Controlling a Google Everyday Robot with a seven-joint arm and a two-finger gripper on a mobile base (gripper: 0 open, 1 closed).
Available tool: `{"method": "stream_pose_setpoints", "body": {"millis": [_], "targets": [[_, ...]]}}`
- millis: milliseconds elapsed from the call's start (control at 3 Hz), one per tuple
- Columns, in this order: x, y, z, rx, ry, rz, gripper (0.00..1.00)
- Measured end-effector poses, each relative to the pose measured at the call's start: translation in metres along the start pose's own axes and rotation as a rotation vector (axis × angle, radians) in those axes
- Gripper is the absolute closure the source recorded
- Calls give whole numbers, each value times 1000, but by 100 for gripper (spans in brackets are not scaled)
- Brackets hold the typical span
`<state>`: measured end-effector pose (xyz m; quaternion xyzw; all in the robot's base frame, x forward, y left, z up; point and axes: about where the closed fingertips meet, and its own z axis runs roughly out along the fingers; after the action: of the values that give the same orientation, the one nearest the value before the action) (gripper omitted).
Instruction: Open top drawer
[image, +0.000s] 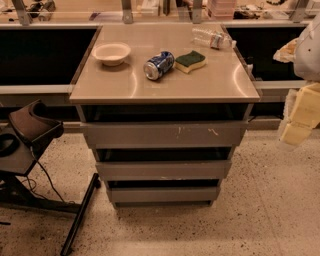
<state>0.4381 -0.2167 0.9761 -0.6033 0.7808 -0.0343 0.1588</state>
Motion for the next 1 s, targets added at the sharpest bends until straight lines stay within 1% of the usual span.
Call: {"method": "stream_pose_setpoints", "body": {"millis": [333, 667, 1000], "targets": [[0, 0, 0, 0, 0, 0, 0], [-14, 4, 38, -1, -9, 36, 0], [-48, 27, 113, -85, -46, 71, 0]]}}
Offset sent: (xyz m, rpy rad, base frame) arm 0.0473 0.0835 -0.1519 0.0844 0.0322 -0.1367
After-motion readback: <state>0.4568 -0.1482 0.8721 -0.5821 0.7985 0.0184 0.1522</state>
